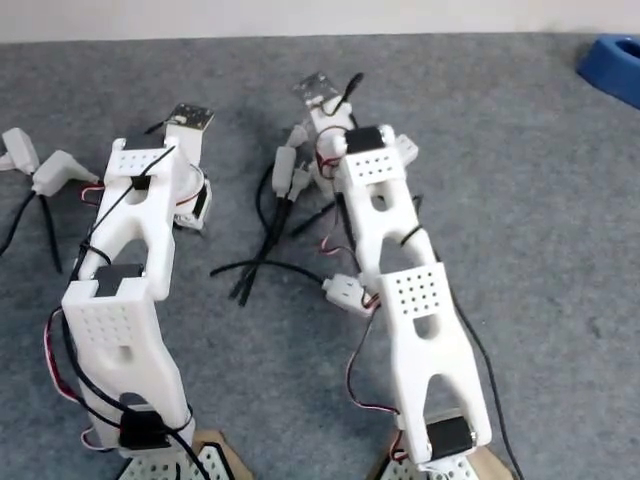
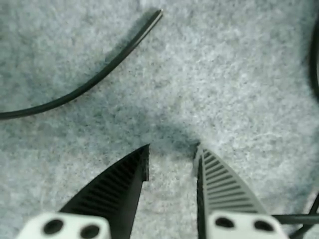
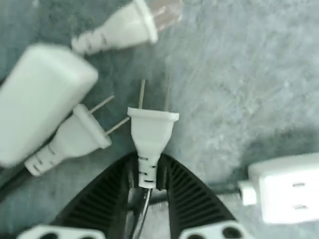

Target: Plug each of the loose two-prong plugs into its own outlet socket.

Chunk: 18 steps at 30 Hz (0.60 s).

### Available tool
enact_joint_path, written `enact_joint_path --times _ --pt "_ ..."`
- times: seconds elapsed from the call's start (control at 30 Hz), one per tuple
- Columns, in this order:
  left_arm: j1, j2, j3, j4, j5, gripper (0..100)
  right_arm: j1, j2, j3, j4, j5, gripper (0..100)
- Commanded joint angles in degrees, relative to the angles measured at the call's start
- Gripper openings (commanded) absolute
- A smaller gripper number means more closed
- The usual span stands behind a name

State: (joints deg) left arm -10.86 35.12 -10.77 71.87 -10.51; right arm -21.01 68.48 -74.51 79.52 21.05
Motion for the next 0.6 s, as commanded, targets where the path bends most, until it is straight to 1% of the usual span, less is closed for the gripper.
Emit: enact_joint_path --times 0.0,0.13,0.33,0.4,0.47,0.57 --pt "-1.1 0.2 -0.2 -1.2 0.2 16 3.1 -6.4 -8.7 6.7 3.0 0.6" --pt "-1.1 0.0 0.0 -1.2 0.3 16 7.2 -10.9 -16.3 12.6 7.6 0.6" --pt "-0.8 0.0 -0.3 -1.2 0.3 16 14.4 -16.1 -18.2 19.6 11.4 0.6" --pt "-0.3 -0.1 -0.8 -1.8 0.3 16 16.5 -17.9 -18.1 21.8 11.3 0.6" --pt "1.2 -0.1 -3.3 -1.7 0.3 16 18.5 -19.5 -18.0 21.8 9.6 0.6" --pt "4.3 -0.1 -8.0 -0.4 0.4 16 19.0 -22.1 -18.0 21.8 7.6 0.6"
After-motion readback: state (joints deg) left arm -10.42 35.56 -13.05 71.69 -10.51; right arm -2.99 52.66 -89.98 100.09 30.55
